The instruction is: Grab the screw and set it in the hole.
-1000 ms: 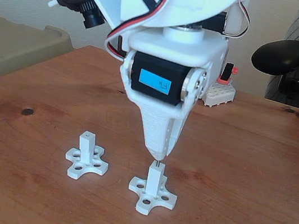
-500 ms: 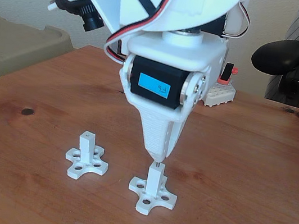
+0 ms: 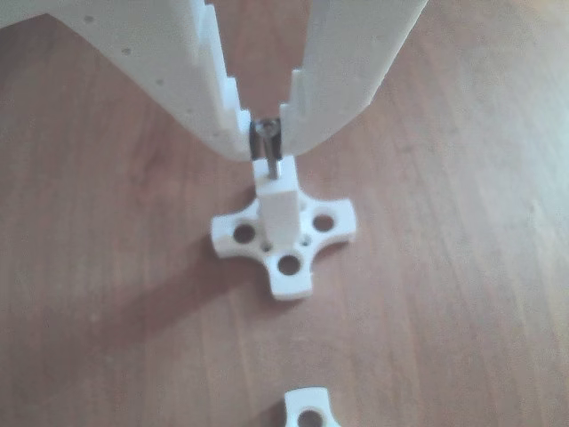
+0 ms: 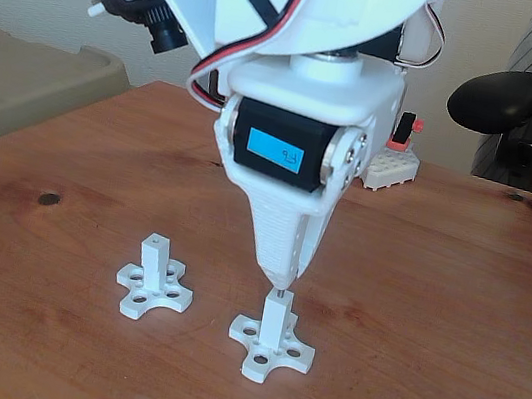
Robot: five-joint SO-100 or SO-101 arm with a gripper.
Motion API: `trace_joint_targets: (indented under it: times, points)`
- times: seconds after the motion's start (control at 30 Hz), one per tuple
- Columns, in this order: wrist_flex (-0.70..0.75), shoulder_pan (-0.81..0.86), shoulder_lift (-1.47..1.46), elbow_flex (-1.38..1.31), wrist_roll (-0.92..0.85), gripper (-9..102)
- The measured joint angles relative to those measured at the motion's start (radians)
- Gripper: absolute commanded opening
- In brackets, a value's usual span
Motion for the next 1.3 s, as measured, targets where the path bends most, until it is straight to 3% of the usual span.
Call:
trace_joint_targets:
  times: [0.4,1.3]
  points:
    - [0.008,0.0,0.0,0.0,0.011,10]
    - [0.046,0.048,0.0,0.0,0.011,10]
